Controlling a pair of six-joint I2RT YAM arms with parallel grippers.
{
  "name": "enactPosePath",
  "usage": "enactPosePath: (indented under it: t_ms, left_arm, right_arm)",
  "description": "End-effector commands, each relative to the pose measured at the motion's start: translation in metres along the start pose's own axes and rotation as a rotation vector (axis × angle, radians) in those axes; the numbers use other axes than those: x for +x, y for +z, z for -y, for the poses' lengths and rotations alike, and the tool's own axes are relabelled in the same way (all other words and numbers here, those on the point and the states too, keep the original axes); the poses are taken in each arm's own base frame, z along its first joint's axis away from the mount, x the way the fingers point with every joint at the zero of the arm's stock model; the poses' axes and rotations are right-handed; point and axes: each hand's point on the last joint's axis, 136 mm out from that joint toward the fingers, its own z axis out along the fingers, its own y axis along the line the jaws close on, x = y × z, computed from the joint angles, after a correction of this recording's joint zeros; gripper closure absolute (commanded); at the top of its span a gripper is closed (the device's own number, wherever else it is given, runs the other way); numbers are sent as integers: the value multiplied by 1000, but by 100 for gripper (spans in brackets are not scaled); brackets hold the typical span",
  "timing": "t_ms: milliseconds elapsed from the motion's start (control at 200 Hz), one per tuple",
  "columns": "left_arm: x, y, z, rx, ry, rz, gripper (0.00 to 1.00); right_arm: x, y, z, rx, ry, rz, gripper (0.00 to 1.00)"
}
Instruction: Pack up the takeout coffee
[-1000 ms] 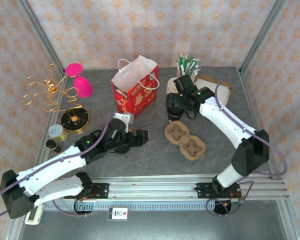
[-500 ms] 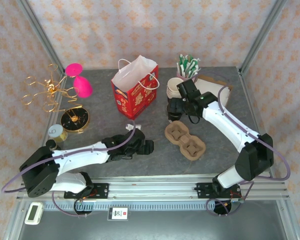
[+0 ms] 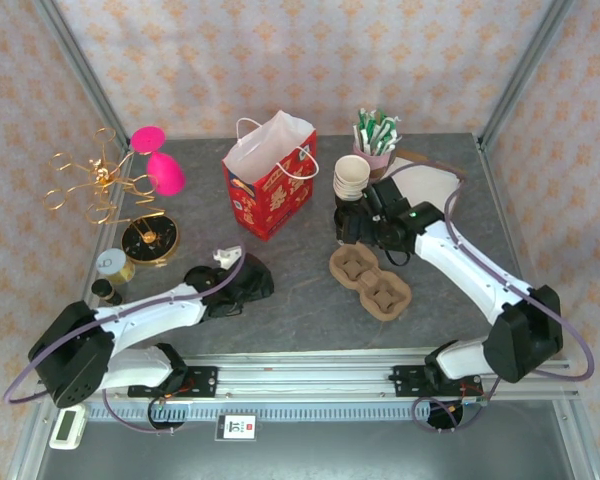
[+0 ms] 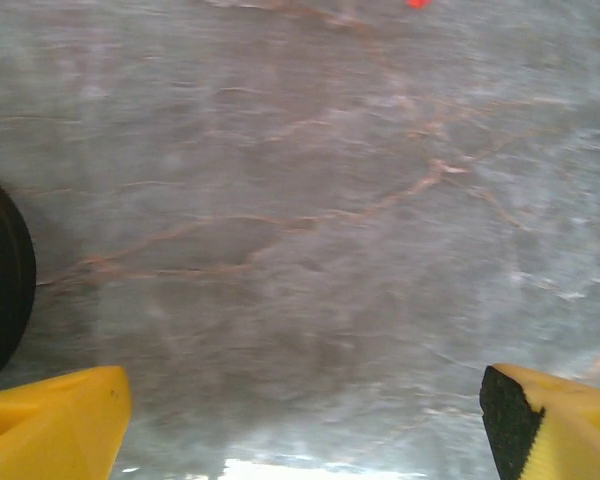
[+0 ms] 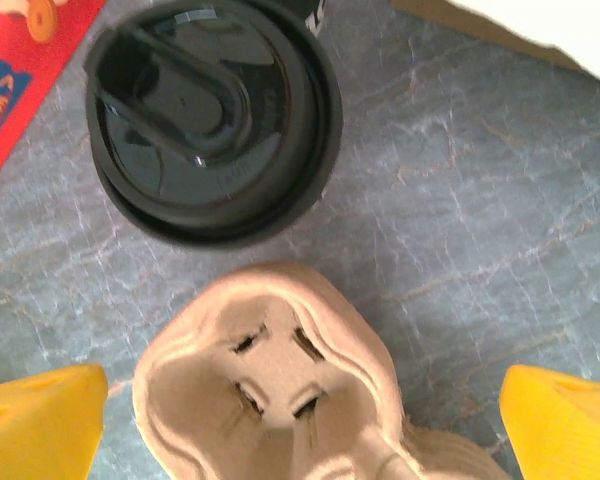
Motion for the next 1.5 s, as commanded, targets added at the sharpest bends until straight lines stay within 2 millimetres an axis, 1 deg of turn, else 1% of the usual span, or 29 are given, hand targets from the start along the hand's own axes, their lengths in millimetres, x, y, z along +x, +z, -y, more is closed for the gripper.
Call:
enactPosePath:
  t_ms: [0,30,105,175,265,380,485,596,711,766,916,976,1016,1081,1141,1166,1281,1371,1496]
  left_arm:
    - [-6,-8,-10,-11,-27,33,7]
    - [-8,-10,-7,6,-27,35,7]
    - [-15,-16,9,62,-24,34,7]
    - [-19,-20,21,97,-27,28,7]
    - [-20,-25,35,149,-28,24,7]
    - [-18,-32,57,237,-31,26,8]
    - [-13,-39,85,337,-29,17,10]
    - [-6,-44,109,397,-12,4,15]
    - [4,-55,148,529,-1,-2,18]
    - [9,-57,166,587,7,-11,21]
    - [23,-51,213,687,58,-73,28]
    - [27,-48,226,701,84,-89,31]
    - [28,-43,232,700,94,-94,33]
    - [29,-40,241,726,98,-94,35]
    - [28,-34,244,723,95,-93,38]
    - [29,-31,244,716,96,-93,41]
    - [27,-19,247,709,88,-97,47]
    - [26,-11,248,713,83,-106,51]
    - [25,-8,255,739,90,-107,55]
  right_arm:
    - [17,-7,6,-21,20,-34,0]
    - [21,-6,7,-22,26,-46,0]
    - [30,-6,11,-23,43,-53,0]
    - [35,-4,20,-5,71,-52,0]
    - [40,1,30,-34,142,-71,0]
    - [44,5,39,-48,191,-84,0]
    - [51,10,45,-45,212,-99,0]
    - [58,15,49,-50,232,-118,0]
    - [64,20,53,-52,247,-135,0]
    - [67,22,55,-45,251,-142,0]
    - [76,24,61,-24,260,-158,0]
    - [79,26,62,-18,263,-166,0]
    - [77,19,61,-32,264,-148,0]
    - [78,16,61,-38,264,-146,0]
    - [82,16,61,-48,266,-153,0]
    - [84,16,61,-49,267,-161,0]
    - [92,15,62,-46,267,-191,4]
    - [98,12,58,-74,274,-213,8]
    - [107,7,58,-89,299,-226,13]
